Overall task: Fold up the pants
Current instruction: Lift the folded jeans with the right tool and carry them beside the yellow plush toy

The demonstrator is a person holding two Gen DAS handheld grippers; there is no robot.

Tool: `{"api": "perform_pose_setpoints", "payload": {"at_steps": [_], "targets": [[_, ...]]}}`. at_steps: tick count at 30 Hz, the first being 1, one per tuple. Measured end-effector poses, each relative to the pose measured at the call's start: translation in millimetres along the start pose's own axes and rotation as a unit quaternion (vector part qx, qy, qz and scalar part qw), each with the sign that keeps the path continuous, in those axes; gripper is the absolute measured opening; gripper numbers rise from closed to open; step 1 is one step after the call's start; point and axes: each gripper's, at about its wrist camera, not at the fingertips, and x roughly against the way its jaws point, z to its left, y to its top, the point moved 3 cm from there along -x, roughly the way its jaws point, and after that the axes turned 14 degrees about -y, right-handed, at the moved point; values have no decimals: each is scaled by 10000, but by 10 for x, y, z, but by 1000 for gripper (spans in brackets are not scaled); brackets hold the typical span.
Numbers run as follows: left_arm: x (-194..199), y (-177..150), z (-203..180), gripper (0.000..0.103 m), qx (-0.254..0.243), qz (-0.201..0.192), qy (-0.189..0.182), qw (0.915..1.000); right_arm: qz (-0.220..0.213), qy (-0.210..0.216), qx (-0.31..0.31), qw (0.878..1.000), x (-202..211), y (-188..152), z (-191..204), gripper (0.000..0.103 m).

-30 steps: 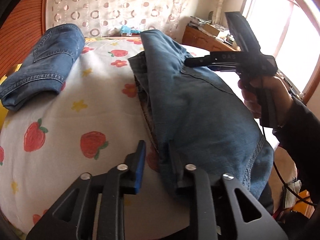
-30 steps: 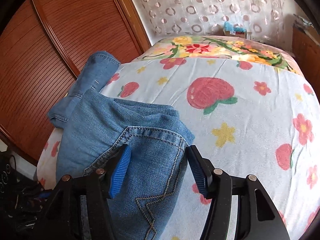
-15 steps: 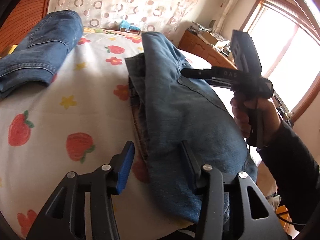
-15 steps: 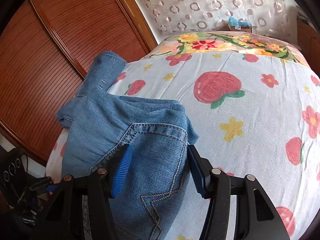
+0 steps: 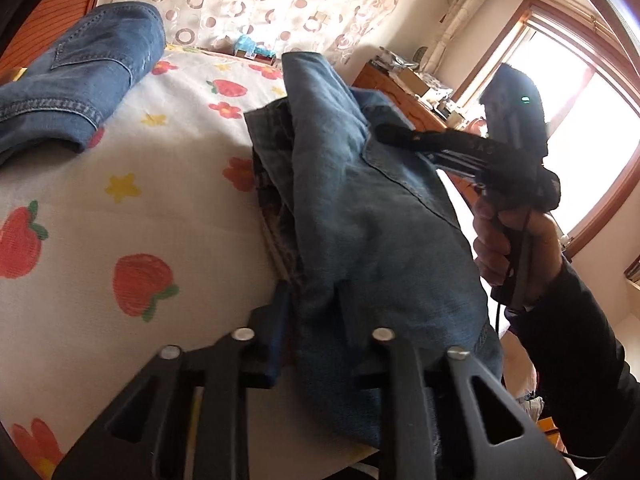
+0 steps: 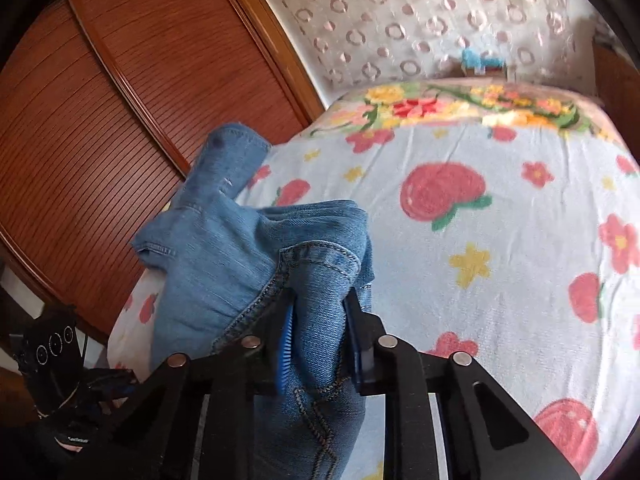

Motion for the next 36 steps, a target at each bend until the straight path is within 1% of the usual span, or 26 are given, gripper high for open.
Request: {"api": "perform_pose_setpoints", "payload": {"at_steps": [1, 3, 5, 6, 11, 16, 19, 24, 29, 34, 36], "targets": [[26, 13, -2, 15, 0, -39, -37, 10000, -89, -8, 11, 10000, 54, 16, 34, 20], [80, 35, -21, 10, -49, -105, -111, 9999, -249, -30, 78, 9997, 167, 44, 119, 19], [123, 57, -61, 2, -124, -143, -154, 9997, -412, -41, 206, 9989, 288, 75, 252, 19], [140, 64, -91, 2, -166, -143, -209, 9995, -475, -33, 264, 9985, 337, 89, 313, 19], [267, 110, -227, 2, -411, -342, -198, 9984, -872, 3, 639, 9941, 670, 173, 685, 18], [455, 268, -209, 2, -517, -683, -152, 9962, -1234, 35, 1074, 9865, 977, 305, 1016, 18], [590, 394, -146, 2, -580, -902, -72, 9942, -1370, 24, 1336, 9815, 1046, 445, 1229, 18], [889, 684, 94, 2, -639, -1293, 184, 9894, -1522, 84, 1686, 9738, 941, 739, 1587, 18], [1305, 1013, 401, 2, -659, -1694, 606, 9815, -1653, 293, 1938, 9666, 668, 1103, 2008, 18], [1811, 1208, 763, 2, -535, -2106, 1039, 9706, -1683, 742, 1992, 9625, 306, 1397, 2407, 18], [2050, 1297, 939, 2, -497, -2262, 1259, 9646, -1701, 980, 1925, 9615, 160, 1533, 2544, 18]]}}
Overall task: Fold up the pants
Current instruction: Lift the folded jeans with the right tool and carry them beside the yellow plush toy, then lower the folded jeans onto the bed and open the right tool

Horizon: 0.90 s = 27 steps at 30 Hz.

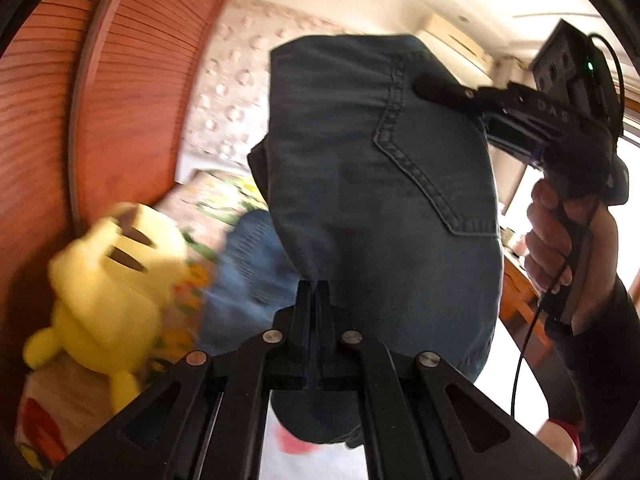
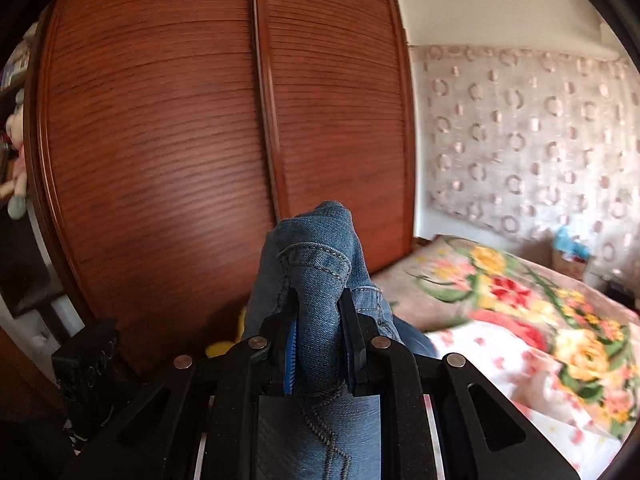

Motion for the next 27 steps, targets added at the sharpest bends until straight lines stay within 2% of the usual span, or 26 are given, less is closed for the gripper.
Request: {"api": "perform_pose_setpoints", "payload": {"at_steps": [4, 6, 9, 11, 13, 16, 18, 19, 23, 25, 26, 27], "targets": [[38, 257, 325, 2, -132, -115, 370, 9992, -219, 274, -418, 9985, -464, 96, -205, 18], [-90, 387, 507, 2, -184, 34, 538, 9984, -180, 238, -756, 9967, -793, -16, -451, 18], [-494, 400, 777, 2, -182, 470, 763, 9958, 318, 4, -1385, 9899, -1426, -475, -928, 18], [-890, 278, 978, 2, -99, 844, 703, 9939, 924, -397, -1568, 9825, -1863, -950, -1271, 18], [-1173, 89, 1041, 2, -14, 1106, 601, 9921, 1237, -652, -1685, 9757, -2081, -1242, -1547, 19], [-1299, -3, 1076, 2, -80, 1160, 666, 9910, 1411, -609, -1609, 9749, -2193, -1260, -1757, 29], [-1307, -23, 1092, 2, -144, 1158, 737, 9904, 1589, -776, -1210, 9768, -2226, -1196, -1789, 47], [-1296, -28, 1099, 2, -158, 1153, 780, 9901, 1617, -880, -1019, 9776, -2211, -1156, -1802, 49], [-1246, -28, 1069, 2, -285, 1147, 928, 9886, 1251, -1356, -568, 9812, -1965, -979, -1740, 49], [-1218, 3, 1038, 2, -333, 1110, 1010, 9881, 918, -1132, -364, 9886, -1803, -896, -1598, 44], [-1182, 26, 984, 2, -340, 1096, 1031, 9880, 862, -894, -272, 9919, -1785, -880, -1522, 33], [-1169, 44, 964, 2, -343, 1084, 1051, 9879, 905, -713, -158, 9932, -1818, -892, -1442, 30]]}}
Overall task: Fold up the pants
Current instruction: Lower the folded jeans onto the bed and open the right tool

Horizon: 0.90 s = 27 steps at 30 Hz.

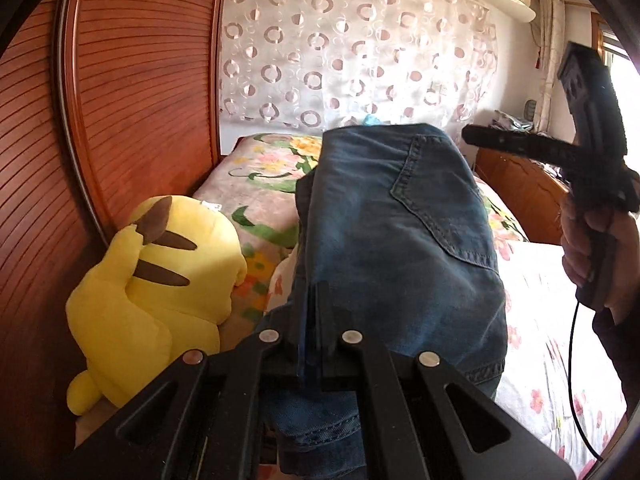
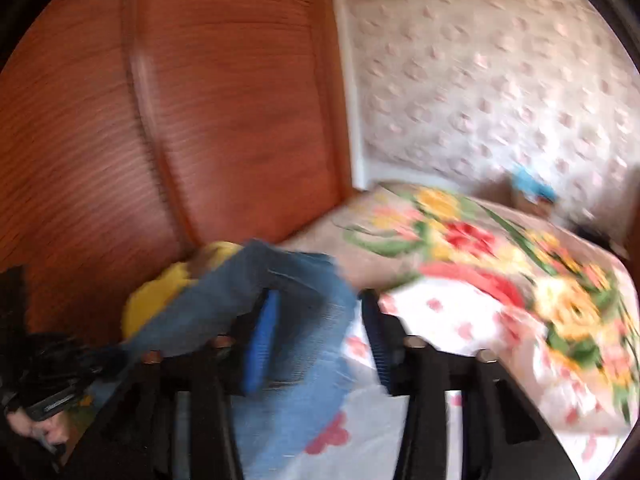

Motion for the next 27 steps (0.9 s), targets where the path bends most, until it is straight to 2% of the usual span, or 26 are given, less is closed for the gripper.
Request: {"api": "perform_pose_setpoints", "payload": {"at_steps": [3, 6, 7, 10, 13, 18, 21, 23, 25, 27], "targets": [[50, 36, -46, 2, -118, -30, 202, 9997, 341, -57, 155, 9993, -289, -106, 49, 27], [129, 62, -102, 2, -190, -93, 264, 9994, 759, -394, -127, 9963, -619, -237, -145, 27], [171, 71, -132, 2, -221, -132, 304, 9992, 767, -447, -202, 9959, -649, -275, -193, 27], [274, 87, -203, 2, -283, -222, 365, 9987, 652, -305, -462, 9963, -584, -252, -280, 27], [350, 84, -265, 2, -301, -291, 370, 9984, 503, -336, -412, 9973, -390, -228, -329, 27], [454, 63, -406, 9, -358, -345, 380, 9980, 274, -151, -322, 9990, -2, -409, -120, 27], [482, 25, -461, 20, -344, -340, 337, 9983, 221, -52, -322, 9992, 98, -624, -14, 27], [499, -9, -502, 32, -314, -330, 288, 9985, 186, -3, -328, 9993, 313, -677, 39, 27], [539, -50, -563, 48, -323, -391, 238, 9984, 146, 11, -353, 9993, 462, -720, 32, 27], [565, -79, -632, 52, -353, -392, 168, 9985, 112, -1, -367, 9993, 687, -737, 34, 27]]}}
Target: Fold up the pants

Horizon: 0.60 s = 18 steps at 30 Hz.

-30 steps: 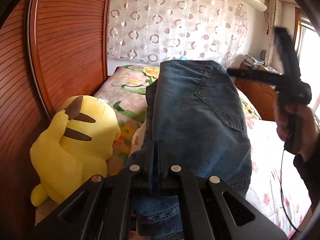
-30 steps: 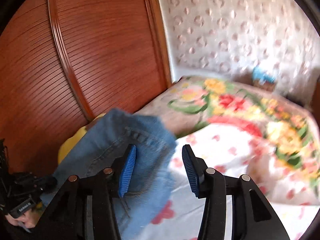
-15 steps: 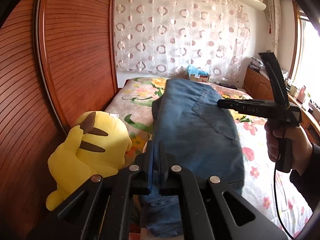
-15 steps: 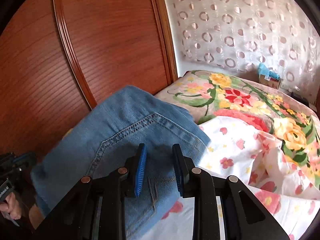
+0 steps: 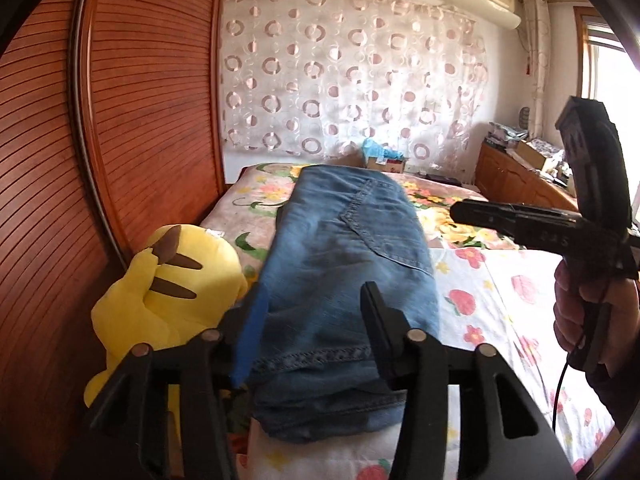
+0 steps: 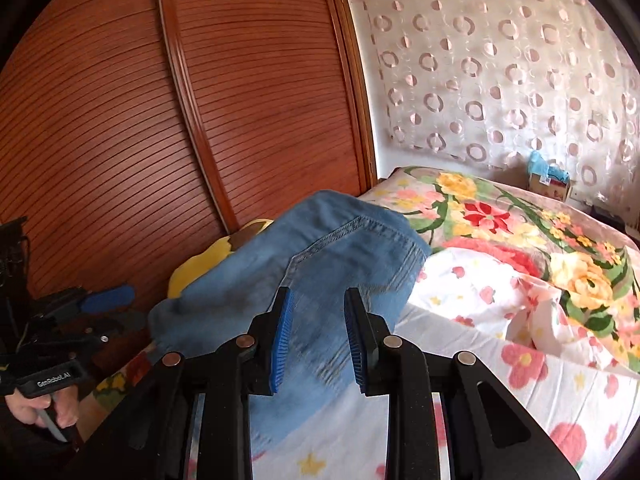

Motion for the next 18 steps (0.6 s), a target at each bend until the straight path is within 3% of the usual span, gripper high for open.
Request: {"api": "perform_pose_setpoints", "payload": {"at_steps": [3, 8, 17, 18], "targets": [[26, -44, -129, 80, -19, 32, -91, 10000, -65, 1, -69, 10000, 355, -112, -3, 27], [122, -95, -440, 91, -136, -120, -307, 9994, -170, -141, -120, 9997, 874, -364, -85, 27], [267, -128, -1029, 91, -309, -229, -607, 9974, -404, -669, -360, 9963, 1811, -772, -330, 27], [293, -122, -1095, 91, -315, -252, -619, 9973, -447, -745, -382, 9955, 1920, -806, -341, 31]]}}
